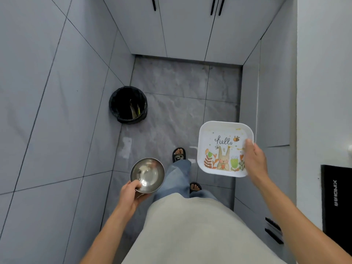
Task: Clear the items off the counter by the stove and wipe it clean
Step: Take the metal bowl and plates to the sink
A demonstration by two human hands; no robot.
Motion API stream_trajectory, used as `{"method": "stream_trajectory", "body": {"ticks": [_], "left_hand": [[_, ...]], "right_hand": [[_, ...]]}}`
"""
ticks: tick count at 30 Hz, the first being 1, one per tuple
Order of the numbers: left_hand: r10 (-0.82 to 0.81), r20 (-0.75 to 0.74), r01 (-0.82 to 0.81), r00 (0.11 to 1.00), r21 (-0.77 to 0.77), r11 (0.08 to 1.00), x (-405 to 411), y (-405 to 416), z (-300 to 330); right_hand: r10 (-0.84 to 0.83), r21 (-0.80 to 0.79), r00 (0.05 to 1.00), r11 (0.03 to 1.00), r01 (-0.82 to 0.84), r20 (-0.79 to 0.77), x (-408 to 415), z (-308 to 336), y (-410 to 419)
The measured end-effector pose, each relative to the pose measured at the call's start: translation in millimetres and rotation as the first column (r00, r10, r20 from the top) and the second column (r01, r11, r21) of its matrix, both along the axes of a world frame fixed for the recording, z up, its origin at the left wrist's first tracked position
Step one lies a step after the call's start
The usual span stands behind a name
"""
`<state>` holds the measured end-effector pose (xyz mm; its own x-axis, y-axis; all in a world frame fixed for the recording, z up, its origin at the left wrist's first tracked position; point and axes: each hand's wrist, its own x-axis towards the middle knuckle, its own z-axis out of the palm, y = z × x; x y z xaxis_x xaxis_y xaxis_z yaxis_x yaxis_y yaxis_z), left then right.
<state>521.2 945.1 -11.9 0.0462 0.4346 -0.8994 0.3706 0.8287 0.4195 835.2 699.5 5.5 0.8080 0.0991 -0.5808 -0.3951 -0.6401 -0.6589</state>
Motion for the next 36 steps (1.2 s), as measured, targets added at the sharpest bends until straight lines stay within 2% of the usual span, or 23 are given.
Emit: {"method": "stream_trajectory", "body": {"ticks": [4,8,12,18,25,32,36], "left_hand": [[-0.028,0.033,0.028,0.999,-0.002,1.000,59.2,46.7,-0.9],[-0.124,0.063,0.122,0.990,0.032,0.992,125.1,90.5,3.5],[-0.181,0.147,0.177,0.972,0.042,0.983,190.7,128.5,6.3],[-0.220,0.180,0.213,0.959,0.059,0.975,279.0,178.6,5.7],[-0.199,0.110,0.193,0.974,0.061,0.979,347.0,214.1,6.3],[-0.155,0.052,0.153,0.986,0.040,0.987,374.5,241.2,5.0],[-0.115,0.026,0.114,0.993,0.023,0.993,388.6,264.8,2.9]], "right_hand": [[0.005,-0.055,1.000,0.999,-0.005,0.001,34.1,-3.7,28.6],[-0.037,-0.108,0.999,0.994,0.037,-0.001,58.4,-3.6,44.6],[-0.083,-0.134,0.996,0.988,0.080,-0.015,81.5,-3.6,46.8],[-0.148,-0.142,0.988,0.980,0.141,-0.042,136.7,-7.4,57.1],[-0.122,-0.135,0.992,0.984,0.117,-0.025,241.4,-10.9,112.0],[0.008,-0.031,1.000,0.999,-0.008,0.004,344.7,0.1,205.4],[0.027,0.021,0.999,0.999,-0.028,0.017,393.1,7.8,260.2]]}}
